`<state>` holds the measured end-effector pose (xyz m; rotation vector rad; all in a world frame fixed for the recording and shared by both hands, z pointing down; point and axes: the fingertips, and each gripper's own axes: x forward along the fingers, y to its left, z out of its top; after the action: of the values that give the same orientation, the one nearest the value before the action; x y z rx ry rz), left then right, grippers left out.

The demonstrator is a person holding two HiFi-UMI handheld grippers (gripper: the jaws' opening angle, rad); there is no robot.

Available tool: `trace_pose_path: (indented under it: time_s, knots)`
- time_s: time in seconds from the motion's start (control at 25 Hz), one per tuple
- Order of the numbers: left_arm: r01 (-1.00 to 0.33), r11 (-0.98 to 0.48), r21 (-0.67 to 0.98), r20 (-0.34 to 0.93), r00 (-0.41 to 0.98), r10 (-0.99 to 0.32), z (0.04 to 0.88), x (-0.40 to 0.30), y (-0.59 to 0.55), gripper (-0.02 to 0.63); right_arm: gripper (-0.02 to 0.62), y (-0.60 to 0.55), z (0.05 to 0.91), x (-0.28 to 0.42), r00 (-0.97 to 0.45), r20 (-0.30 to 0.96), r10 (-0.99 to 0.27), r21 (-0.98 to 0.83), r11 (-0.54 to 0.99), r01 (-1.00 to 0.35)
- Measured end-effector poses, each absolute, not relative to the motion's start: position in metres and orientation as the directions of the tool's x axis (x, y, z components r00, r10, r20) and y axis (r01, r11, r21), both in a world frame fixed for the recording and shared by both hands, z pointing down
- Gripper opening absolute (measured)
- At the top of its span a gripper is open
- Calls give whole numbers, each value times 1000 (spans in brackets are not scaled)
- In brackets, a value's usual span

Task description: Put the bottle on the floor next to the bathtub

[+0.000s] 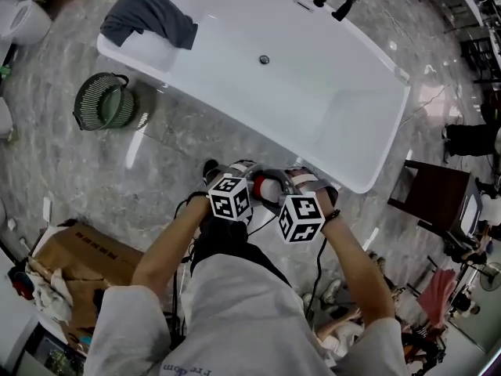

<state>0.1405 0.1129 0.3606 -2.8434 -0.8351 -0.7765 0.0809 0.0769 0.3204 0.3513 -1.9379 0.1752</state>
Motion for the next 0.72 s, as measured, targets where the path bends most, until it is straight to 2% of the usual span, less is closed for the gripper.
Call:
trace_pose_path:
  time_s: [0.32,0.72]
  knots:
    - [415,-897,153,484,760,434,392,126,97,330,290,93,378,121,-256,960,-118,-44,833,-551]
    - [172,-949,265,480,830,285,420,82,37,330,290,108,480,178,-148,984,-101,-78,501,-862]
